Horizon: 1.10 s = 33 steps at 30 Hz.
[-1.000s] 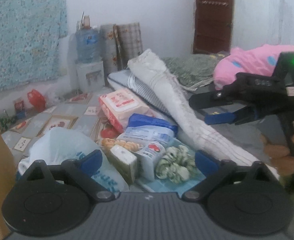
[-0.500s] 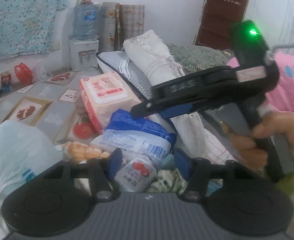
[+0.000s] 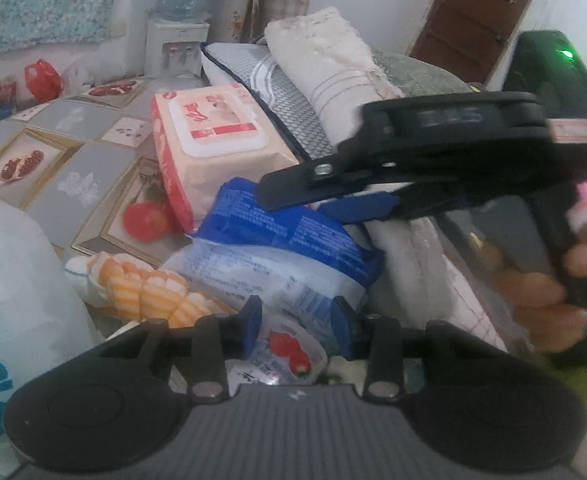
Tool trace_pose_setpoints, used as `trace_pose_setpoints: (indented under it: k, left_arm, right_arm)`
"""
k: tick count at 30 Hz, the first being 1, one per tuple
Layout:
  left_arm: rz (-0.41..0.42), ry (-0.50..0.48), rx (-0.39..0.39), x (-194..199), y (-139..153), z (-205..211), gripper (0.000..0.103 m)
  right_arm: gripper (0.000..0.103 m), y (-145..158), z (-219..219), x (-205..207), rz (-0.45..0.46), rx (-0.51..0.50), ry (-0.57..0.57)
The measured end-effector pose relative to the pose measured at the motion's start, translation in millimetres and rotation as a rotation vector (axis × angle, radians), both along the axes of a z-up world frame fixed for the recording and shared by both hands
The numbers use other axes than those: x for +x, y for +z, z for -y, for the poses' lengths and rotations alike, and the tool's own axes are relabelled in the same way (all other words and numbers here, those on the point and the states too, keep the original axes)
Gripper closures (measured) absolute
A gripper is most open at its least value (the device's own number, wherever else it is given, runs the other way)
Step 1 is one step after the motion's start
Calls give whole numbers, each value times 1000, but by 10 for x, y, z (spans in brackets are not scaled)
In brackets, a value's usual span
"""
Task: Organize soft objects
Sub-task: 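Grasp the blue snack bag with the right gripper and lift it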
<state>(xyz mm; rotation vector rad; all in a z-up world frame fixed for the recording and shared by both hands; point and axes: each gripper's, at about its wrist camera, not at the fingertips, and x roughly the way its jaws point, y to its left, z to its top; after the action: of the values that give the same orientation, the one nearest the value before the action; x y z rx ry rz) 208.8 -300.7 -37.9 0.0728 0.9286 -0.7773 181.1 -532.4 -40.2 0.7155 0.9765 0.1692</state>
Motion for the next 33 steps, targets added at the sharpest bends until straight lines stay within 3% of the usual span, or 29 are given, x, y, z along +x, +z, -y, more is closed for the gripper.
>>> trace_pose_setpoints:
  k: [3, 7, 10, 20, 28, 33]
  left_arm:
    - [-16, -5, -19, 16, 12, -19, 56]
    - [-55, 1, -67, 45, 44, -78, 38]
    - [-73, 30, -87, 70, 54, -125, 34]
    - [-103, 237, -177, 176, 51, -418, 39]
    - [-113, 299, -180, 270, 52, -376, 41]
    - [-53, 312, -133, 234, 62, -290, 44]
  right_arm:
    - [30, 27, 19, -42, 7, 58, 4]
    - [30, 75, 40, -139, 36, 160, 8]
    - [29, 82, 18, -221, 59, 218, 7]
    - [29, -251, 89, -526, 108, 532, -157]
    - [30, -387, 28, -729, 146, 638, -233]
    - [30, -508, -46, -811, 174, 689, -261]
